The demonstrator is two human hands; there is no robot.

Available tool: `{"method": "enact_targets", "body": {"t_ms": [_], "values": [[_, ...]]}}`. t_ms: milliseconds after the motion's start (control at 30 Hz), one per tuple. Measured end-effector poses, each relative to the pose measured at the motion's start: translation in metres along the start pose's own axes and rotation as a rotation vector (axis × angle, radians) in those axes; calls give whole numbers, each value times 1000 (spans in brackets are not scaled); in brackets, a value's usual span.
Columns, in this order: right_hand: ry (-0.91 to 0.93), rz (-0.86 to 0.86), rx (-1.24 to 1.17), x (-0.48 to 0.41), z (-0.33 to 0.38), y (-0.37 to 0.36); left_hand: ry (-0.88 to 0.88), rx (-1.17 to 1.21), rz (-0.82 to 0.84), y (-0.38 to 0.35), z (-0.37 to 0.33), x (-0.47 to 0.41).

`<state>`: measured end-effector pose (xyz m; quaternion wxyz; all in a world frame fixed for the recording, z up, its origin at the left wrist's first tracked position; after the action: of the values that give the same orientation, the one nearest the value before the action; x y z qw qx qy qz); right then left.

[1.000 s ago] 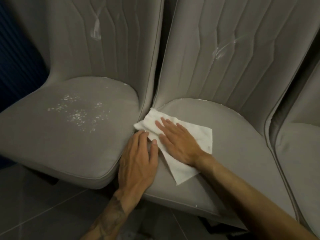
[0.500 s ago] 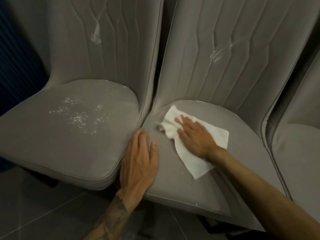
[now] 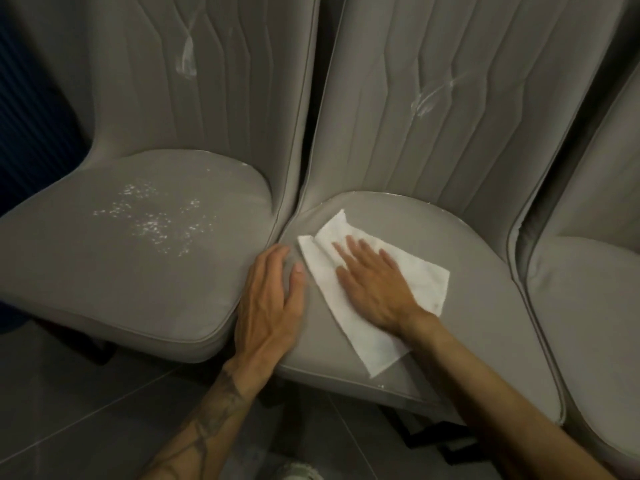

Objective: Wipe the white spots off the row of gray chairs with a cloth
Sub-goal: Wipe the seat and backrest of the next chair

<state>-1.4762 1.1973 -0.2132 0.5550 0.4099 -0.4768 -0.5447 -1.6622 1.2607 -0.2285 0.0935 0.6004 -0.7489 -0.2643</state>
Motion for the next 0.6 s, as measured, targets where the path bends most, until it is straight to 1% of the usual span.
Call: {"method": "enact_targets", "body": {"t_ms": [100, 133, 167, 233, 300, 333, 400, 467, 533, 600], "values": [[266, 22, -16, 13, 62, -25, 51, 102, 67, 4, 2, -5], [326, 30, -16, 24, 73, -30, 67, 110, 91, 5, 3, -7], [358, 30, -4, 37, 77, -31, 69, 99, 113, 6, 5, -8], [368, 28, 37, 71, 65, -28, 19, 37, 145, 5, 5, -8], [314, 23, 71, 119, 35, -23, -57, -54, 151, 3, 3, -5], [256, 12, 105, 146, 16, -20, -87, -105, 143, 2, 3, -4], [107, -41, 152, 203, -21, -11, -109, -189, 133, -1, 3, -2], [-57, -90, 107, 239, -38, -3, -114, -239, 115, -2, 4, -1], [-139, -107, 79, 238, -32, -6, -105, -259, 97, -3, 5, 1], [-98, -154, 131, 202, -2, -15, -96, -259, 81, -4, 5, 1]]}}
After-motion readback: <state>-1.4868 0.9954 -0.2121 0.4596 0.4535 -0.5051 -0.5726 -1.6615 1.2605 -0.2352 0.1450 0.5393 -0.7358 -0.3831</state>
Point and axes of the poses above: each hand's wrist, its own x-axis away from the middle knuckle, its own y-axis out of the back of the hand, z = x × y, the point moved 2 cm from there along -x, towards the middle knuckle, and after that the axes turned 11 degrees about y, right-handed, at the moved point
